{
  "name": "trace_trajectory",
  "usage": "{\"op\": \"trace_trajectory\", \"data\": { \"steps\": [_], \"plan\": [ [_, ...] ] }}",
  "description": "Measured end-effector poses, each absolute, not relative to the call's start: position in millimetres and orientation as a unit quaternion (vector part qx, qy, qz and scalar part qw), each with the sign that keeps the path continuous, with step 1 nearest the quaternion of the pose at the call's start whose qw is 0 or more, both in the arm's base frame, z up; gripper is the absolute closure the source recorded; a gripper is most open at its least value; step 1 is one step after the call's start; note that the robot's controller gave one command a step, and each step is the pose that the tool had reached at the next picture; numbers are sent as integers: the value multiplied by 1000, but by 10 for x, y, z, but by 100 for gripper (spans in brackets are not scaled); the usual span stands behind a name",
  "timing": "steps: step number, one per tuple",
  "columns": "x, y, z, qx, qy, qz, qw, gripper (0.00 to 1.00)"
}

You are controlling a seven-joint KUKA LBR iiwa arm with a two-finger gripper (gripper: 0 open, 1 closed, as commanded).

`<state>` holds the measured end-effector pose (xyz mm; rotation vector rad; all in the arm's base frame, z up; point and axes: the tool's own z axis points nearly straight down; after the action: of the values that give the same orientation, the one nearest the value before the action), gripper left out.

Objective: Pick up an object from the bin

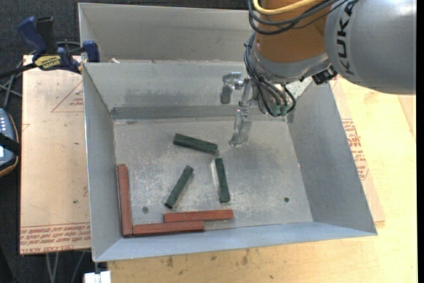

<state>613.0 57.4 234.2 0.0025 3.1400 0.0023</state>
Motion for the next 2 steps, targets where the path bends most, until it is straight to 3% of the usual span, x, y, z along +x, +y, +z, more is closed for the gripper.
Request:
{"op": "trace_trajectory", "data": {
  "steps": [1,2],
  "plan": [
    [6130,574,2342,1,1000,1,1,0],
    [6191,625,1997,-26,1000,0,5,0]
  ]
}}
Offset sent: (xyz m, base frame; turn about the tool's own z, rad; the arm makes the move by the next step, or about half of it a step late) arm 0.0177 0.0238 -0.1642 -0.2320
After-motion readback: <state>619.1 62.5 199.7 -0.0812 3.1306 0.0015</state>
